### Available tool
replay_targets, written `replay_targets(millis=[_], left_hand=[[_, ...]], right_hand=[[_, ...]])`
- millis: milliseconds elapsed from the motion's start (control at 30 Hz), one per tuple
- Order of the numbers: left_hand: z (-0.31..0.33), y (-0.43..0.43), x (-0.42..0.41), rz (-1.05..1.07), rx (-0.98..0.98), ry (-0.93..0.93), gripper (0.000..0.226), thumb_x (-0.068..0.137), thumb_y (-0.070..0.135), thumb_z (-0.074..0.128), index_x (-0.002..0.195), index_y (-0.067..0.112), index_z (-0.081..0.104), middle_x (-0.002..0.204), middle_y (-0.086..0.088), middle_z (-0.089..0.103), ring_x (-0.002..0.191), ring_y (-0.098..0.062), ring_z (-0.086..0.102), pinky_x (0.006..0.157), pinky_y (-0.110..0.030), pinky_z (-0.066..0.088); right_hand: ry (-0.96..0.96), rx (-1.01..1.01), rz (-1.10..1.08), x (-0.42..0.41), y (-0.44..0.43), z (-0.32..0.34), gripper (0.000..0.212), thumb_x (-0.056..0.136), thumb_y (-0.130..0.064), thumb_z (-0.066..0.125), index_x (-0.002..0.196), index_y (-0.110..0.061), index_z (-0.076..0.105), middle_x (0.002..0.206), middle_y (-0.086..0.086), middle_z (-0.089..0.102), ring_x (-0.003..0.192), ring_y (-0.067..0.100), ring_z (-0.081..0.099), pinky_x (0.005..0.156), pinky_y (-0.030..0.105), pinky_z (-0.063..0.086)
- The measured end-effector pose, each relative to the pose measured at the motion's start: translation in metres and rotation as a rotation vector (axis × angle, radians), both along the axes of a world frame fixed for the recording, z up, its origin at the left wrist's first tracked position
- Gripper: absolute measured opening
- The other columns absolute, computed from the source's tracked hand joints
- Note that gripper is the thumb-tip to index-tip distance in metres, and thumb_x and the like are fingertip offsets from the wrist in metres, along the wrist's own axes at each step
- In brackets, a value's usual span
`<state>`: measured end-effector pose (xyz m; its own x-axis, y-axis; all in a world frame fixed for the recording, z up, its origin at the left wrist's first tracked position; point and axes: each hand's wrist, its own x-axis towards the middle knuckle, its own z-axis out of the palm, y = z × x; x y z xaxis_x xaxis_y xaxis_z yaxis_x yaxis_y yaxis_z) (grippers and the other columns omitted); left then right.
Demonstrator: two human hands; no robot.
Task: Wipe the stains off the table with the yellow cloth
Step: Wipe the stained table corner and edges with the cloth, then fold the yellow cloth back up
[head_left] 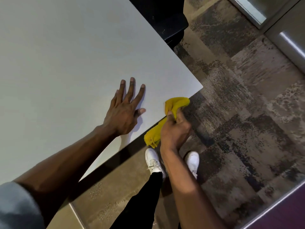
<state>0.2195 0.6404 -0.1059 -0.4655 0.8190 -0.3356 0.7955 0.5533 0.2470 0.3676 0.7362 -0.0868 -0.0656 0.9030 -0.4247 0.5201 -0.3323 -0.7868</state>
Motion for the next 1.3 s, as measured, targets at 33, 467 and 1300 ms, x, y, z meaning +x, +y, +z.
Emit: replay_targets(millis=[33, 467, 1300], left_hand=[[0.001, 0.001, 0.000, -0.002, -0.012, 0.004, 0.076, 0.112, 0.058, 0.028, 0.174, 0.029, -0.007, 0.181, -0.010, -0.022, 0.167, -0.042, -0.021, 0.135, -0.057, 0.005], [0.070, 0.014, 0.032, 0.264, 0.004, -0.296, 0.039, 0.113, 0.035, 0.054, 0.136, 0.009, 0.070, 0.154, -0.018, 0.058, 0.146, -0.043, 0.051, 0.112, -0.054, 0.048], [0.277, -0.100, 0.156, 0.818, 0.531, -0.456, 0.013, 0.091, 0.026, 0.087, 0.088, 0.020, 0.076, 0.088, 0.002, 0.082, 0.091, -0.021, 0.078, 0.088, -0.042, 0.060]], right_hand=[[0.002, -0.006, 0.021, 0.002, -0.008, 0.001, 0.039, 0.102, -0.016, 0.070, 0.140, -0.011, 0.069, 0.130, 0.017, 0.076, 0.121, 0.035, 0.073, 0.104, 0.040, 0.057], [0.046, -0.086, 0.487, 0.055, -0.046, 0.027, 0.037, 0.097, -0.008, 0.071, 0.131, -0.020, 0.076, 0.123, 0.008, 0.081, 0.114, 0.028, 0.074, 0.100, 0.044, 0.058], [0.320, 0.517, 1.014, 0.174, -0.039, 0.166, 0.052, 0.096, -0.031, 0.078, 0.145, -0.026, 0.061, 0.129, -0.005, 0.067, 0.108, 0.011, 0.069, 0.077, 0.036, 0.065]])
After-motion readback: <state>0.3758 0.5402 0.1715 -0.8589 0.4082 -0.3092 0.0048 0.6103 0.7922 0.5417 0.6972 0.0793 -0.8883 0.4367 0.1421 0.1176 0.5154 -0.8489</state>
